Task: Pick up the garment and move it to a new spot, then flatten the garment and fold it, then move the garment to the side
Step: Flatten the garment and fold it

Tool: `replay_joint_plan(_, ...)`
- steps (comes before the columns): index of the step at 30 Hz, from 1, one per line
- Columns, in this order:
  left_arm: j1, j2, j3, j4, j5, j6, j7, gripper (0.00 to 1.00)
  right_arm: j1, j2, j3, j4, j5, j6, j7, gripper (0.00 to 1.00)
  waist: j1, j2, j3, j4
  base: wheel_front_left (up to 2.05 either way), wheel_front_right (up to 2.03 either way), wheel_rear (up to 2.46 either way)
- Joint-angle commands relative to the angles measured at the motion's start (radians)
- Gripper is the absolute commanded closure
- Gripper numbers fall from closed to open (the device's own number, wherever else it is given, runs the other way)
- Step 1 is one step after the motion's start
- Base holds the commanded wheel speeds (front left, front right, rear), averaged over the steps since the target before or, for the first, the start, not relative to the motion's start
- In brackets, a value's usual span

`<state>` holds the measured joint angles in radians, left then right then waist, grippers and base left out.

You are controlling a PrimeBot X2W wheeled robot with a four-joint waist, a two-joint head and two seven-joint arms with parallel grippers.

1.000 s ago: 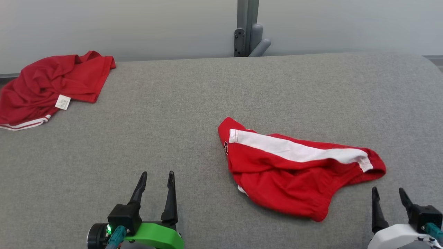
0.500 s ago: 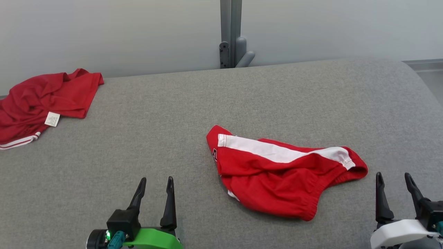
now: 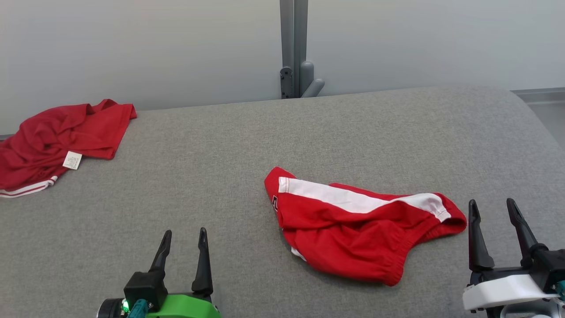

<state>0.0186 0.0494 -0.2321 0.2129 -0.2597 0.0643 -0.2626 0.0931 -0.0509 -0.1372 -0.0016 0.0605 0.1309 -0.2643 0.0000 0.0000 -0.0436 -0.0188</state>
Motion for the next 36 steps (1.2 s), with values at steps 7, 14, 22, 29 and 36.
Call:
replay_joint_plan(7,0.021,0.002,0.019,0.014,0.005,0.002,-0.003,0.00,0.036,0.000,0.008,-0.013,0.029,0.000,-0.001,0.00,0.0000,0.0000,-0.003,0.032,0.00,0.00,0.00)
replay_joint_plan(14,0.026,0.002,0.026,0.017,0.011,-0.009,-0.003,0.00,0.046,0.000,0.026,0.016,0.044,0.000,-0.001,0.00,0.0000,0.0000,-0.004,0.047,0.00,0.00,0.00)
replay_joint_plan(22,0.020,0.002,0.029,0.016,0.015,-0.010,-0.003,0.00,0.031,0.000,0.037,0.036,0.054,0.000,-0.001,0.00,0.0000,0.0000,-0.002,0.050,0.00,0.00,0.00)
replay_joint_plan(29,0.015,0.002,0.028,0.027,0.016,-0.014,-0.003,0.00,0.026,0.000,0.040,0.042,0.057,0.000,-0.001,0.00,0.0000,0.0000,0.000,0.051,0.00,0.00,0.00)
replay_joint_plan(36,-0.003,0.002,0.015,0.050,0.011,-0.026,-0.003,0.00,0.022,0.000,0.040,0.044,0.059,0.000,-0.001,0.00,0.0000,0.0000,0.005,0.050,0.00,0.00,0.00)
